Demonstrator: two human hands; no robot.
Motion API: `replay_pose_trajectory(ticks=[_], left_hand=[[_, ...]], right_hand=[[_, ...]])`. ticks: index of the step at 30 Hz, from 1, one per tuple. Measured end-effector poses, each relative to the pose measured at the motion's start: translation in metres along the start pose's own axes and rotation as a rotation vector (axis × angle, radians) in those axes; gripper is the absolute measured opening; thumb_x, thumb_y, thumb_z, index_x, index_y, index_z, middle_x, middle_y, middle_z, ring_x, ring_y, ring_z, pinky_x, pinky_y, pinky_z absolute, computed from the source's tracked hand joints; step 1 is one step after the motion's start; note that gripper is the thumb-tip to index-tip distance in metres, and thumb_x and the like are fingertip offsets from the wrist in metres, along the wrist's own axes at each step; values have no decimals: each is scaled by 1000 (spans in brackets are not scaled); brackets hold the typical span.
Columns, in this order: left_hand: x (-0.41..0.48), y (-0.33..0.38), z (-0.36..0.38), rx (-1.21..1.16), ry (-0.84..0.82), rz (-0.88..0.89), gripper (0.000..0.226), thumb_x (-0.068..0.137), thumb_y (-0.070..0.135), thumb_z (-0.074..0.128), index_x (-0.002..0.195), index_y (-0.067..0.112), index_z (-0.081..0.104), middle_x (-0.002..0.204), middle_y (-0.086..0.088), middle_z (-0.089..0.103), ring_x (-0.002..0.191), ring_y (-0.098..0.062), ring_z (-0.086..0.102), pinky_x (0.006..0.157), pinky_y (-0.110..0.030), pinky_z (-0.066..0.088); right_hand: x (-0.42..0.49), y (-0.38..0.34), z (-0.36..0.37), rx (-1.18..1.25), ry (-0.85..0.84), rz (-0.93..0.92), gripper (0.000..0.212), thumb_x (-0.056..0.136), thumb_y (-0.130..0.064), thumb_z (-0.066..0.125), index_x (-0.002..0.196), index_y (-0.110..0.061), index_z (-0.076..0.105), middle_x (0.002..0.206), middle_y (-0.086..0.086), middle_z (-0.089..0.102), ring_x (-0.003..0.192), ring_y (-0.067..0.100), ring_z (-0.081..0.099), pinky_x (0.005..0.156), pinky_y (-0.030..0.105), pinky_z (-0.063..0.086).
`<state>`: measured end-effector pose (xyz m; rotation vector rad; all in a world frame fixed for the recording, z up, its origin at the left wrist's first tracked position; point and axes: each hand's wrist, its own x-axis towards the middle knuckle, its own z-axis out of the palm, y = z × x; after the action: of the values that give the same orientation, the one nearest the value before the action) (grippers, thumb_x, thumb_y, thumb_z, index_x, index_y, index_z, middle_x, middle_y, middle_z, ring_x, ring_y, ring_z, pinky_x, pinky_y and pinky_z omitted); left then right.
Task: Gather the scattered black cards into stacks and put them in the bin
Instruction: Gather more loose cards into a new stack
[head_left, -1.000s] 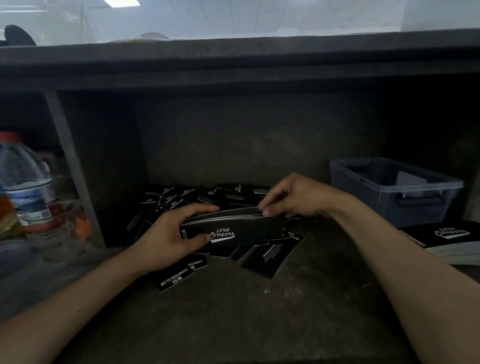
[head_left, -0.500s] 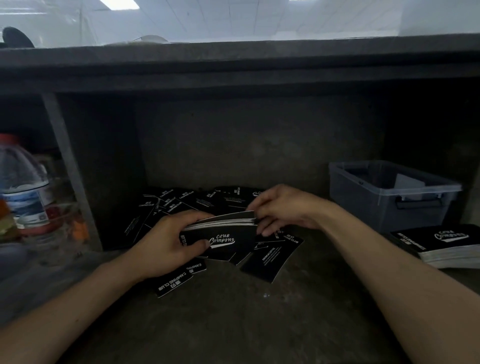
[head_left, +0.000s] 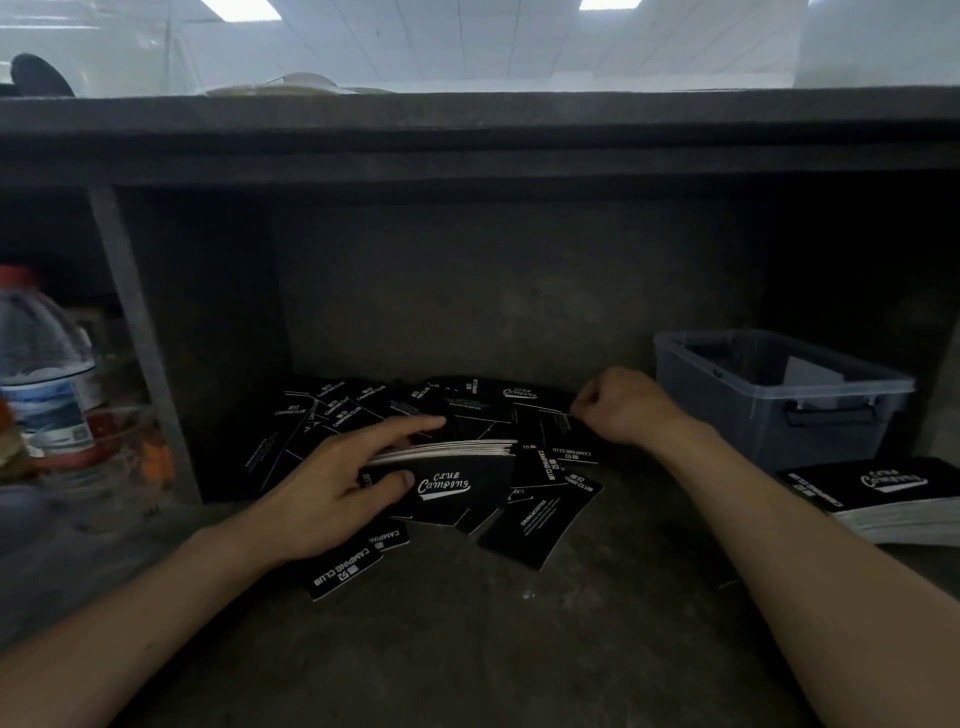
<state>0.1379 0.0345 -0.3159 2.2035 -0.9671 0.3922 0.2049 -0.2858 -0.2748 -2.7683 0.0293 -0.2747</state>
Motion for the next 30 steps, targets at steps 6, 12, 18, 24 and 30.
replay_pose_trajectory(ticks=[6, 12, 18, 24, 30], left_hand=[[2, -2, 2, -35, 22, -11, 29, 93, 23, 61, 118, 38, 58, 105, 10, 70, 94, -11, 69, 76, -18, 53], [1, -1, 3, -61, 26, -15, 29, 92, 26, 61, 118, 38, 58, 104, 9, 70, 94, -12, 70, 79, -16, 52], [2, 1, 3, -72, 25, -7, 29, 91, 24, 62, 117, 37, 59, 104, 8, 71, 93, -11, 70, 78, -15, 51], [2, 3, 2, -69, 24, -23, 30, 92, 17, 63, 115, 36, 60, 102, 7, 71, 93, -14, 70, 79, -19, 53], [1, 5, 5, 3, 90, -23, 51, 84, 2, 77, 122, 28, 57, 117, 11, 62, 113, -11, 61, 96, -25, 50]], right_hand=[[-8, -8, 1, 54, -167, 179, 64, 60, -47, 89, 104, -9, 63, 99, 5, 63, 89, 22, 64, 65, 28, 52], [-12, 6, -28, 671, -208, 340, 30, 83, 6, 69, 108, -8, 59, 89, 11, 60, 71, 19, 59, 49, 25, 54], [-17, 3, -42, 971, -182, 216, 24, 93, 10, 45, 99, -2, 64, 93, 14, 67, 73, 19, 70, 54, 24, 59], [-23, -8, -30, 752, -74, -83, 22, 75, 7, 76, 94, -3, 73, 95, 19, 73, 83, 20, 70, 74, 23, 59], [-29, -29, -27, 723, 200, -378, 23, 67, -12, 87, 80, -8, 69, 76, 12, 72, 62, 10, 63, 60, 21, 48]])
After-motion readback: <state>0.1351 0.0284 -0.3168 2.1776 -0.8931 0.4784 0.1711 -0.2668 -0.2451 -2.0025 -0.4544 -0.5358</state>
